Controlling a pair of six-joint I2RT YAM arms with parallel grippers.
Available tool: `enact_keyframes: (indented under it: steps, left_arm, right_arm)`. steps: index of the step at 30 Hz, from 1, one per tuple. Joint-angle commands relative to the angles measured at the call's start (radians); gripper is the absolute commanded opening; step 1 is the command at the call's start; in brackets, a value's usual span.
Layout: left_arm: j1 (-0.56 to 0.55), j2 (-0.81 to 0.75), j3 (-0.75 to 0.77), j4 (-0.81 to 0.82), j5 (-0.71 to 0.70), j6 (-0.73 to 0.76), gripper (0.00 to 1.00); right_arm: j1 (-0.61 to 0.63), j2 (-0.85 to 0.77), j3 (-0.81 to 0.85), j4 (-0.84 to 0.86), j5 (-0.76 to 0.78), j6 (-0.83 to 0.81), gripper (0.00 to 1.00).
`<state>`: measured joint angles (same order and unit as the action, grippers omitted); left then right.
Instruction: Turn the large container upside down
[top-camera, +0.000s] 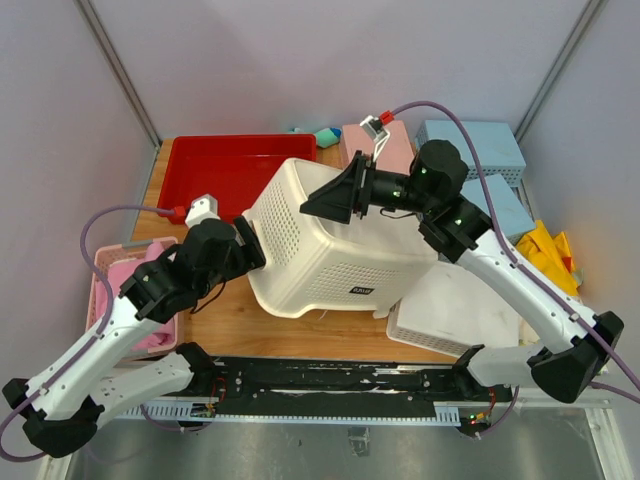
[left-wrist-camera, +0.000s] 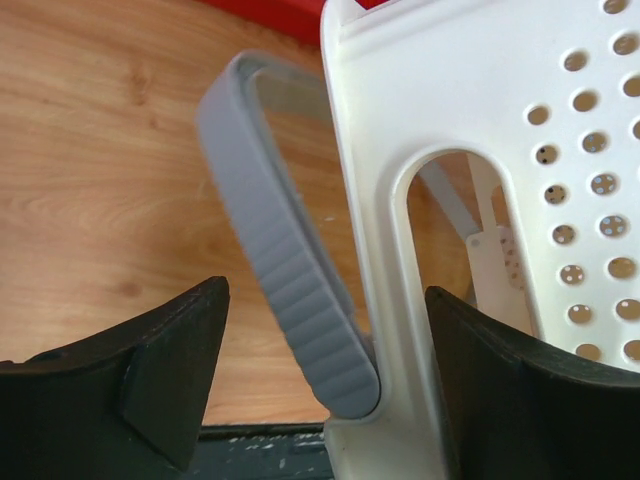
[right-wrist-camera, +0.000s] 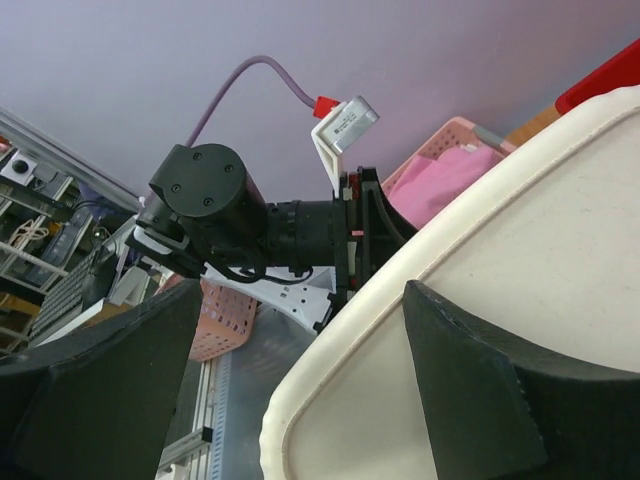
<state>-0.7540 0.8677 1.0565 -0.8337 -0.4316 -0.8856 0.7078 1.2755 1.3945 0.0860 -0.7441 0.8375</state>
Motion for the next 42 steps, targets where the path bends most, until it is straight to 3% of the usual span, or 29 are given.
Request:
enact_keyframes:
  steps: [1,5,12,21,27,33,42]
  left_arm:
    - [-0.038,-0.036,-0.031,-0.048,0.081,0.047,0.88]
    - [-0.038,-0.093,-0.085,-0.106,0.081,0.004,0.99]
    - [-0.038,-0.187,-0.085,-0.219,0.052,-0.084,0.99]
    - [-0.038,-0.264,-0.030,-0.338,-0.093,-0.145,0.99]
    - [-0.038,-0.297,-0.054,-0.321,-0.128,-0.188,0.99]
    - [-0.038,-0.457,-0.106,-0.089,-0.080,-0.134,0.99]
    - [-0.038,-0.530,-0.139,-0.053,-0.025,-0.418,0.98]
  right_arm:
    - [0.118,0.051,-0.054,0.148,-0.122,0.075,0.83]
    - [0.152,0.083,-0.104,0.178,-0.118,0.096,0.82]
    - [0.202,0.134,-0.140,0.203,-0.113,0.117,0.82]
    - [0.244,0.206,-0.138,0.222,-0.113,0.132,0.82]
    - [0.246,0.218,-0.147,0.218,-0.104,0.132,0.82]
    - [0.246,0.222,-0.166,0.200,-0.080,0.124,0.82]
    - [0.243,0.240,-0.204,0.188,-0.060,0.114,0.81]
